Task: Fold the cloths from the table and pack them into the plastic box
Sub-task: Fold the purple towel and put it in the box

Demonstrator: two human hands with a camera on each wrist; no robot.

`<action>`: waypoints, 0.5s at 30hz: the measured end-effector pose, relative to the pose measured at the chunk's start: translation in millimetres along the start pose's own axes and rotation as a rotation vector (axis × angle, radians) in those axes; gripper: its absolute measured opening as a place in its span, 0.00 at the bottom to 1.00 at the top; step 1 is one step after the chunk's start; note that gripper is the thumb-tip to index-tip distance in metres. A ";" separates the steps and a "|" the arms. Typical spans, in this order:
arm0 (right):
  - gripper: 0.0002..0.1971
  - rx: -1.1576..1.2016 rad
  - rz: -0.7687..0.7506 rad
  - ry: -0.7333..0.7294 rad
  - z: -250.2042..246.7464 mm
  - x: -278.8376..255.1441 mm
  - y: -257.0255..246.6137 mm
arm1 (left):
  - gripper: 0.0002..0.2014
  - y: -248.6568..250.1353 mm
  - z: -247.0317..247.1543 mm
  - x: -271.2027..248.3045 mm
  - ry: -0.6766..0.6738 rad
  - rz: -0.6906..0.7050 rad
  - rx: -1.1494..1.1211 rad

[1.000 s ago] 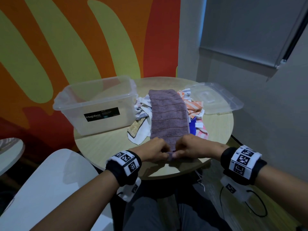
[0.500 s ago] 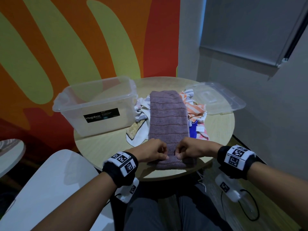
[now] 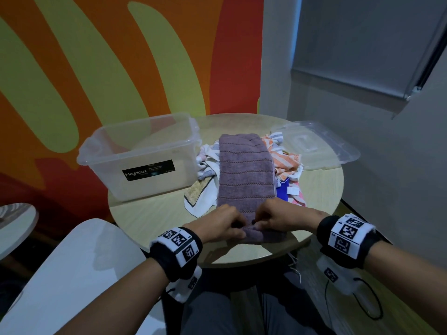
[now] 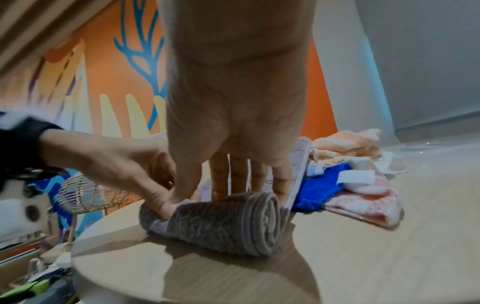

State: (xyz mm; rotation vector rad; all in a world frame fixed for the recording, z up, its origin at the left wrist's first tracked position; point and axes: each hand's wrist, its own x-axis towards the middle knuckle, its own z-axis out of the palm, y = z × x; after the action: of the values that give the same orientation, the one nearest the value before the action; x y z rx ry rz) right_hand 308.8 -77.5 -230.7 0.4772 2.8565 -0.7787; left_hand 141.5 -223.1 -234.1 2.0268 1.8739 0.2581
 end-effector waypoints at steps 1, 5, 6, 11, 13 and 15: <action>0.10 0.003 -0.002 -0.020 -0.2 -1.8 -1.2 | 0.07 -2.3 -2.3 3.1 -0.013 -0.021 -0.035; 0.17 -0.214 -0.028 -0.016 15.4 -3.4 0.8 | 0.07 -11.4 -5.0 14.9 -0.032 -0.108 -0.135; 0.16 -0.227 -0.059 0.013 18.2 -2.6 2.9 | 0.06 -13.3 -4.7 17.2 -0.029 -0.127 -0.152; 0.12 -0.130 -0.046 -0.054 6.7 6.0 12.2 | 0.11 -21.3 -4.1 13.4 0.012 -0.152 -0.248; 0.14 -0.023 -0.010 -0.116 1.9 10.0 18.9 | 0.16 -24.2 -4.9 6.5 -0.016 -0.164 -0.242; 0.15 0.098 0.016 -0.146 -2.3 12.8 26.0 | 0.17 -30.1 -4.3 3.0 -0.015 -0.156 -0.204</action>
State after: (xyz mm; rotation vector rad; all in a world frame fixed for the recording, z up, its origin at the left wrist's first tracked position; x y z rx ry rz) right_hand 305.4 -51.7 -243.7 0.4350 2.6877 -0.9141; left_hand 112.5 -218.0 -242.0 1.7350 1.9008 0.3743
